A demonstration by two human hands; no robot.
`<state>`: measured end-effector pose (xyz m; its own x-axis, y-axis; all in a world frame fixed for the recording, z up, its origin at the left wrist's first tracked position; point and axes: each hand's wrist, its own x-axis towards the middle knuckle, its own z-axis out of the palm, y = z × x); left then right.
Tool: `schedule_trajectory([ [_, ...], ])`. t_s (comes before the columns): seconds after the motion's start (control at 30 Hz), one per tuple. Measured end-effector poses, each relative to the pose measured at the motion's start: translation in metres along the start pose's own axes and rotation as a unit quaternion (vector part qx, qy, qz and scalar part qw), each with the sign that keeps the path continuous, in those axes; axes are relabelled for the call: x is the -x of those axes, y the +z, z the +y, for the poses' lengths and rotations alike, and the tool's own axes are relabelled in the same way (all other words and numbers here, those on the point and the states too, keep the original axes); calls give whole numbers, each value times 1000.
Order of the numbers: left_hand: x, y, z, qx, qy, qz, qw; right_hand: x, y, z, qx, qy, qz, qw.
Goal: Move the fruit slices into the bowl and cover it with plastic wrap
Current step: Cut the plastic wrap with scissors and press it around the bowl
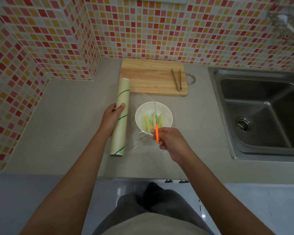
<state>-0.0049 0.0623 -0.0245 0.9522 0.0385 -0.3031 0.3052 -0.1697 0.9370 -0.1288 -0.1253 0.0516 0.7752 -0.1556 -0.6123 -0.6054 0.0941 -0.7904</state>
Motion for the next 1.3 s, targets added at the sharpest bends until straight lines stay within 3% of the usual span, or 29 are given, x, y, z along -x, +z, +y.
schedule_trajectory([
  [0.13, -4, -2, 3, -7, 8, -9, 1000, 14, 20, 23, 21, 30, -47, 998],
  [1.03, -8, -1, 4, -4, 8, -11, 1000, 57, 41, 90, 108, 223, -126, 961],
  [1.3, -7, -5, 6, -3, -2, -12, 1000, 32, 64, 80, 69, 187, -141, 970],
])
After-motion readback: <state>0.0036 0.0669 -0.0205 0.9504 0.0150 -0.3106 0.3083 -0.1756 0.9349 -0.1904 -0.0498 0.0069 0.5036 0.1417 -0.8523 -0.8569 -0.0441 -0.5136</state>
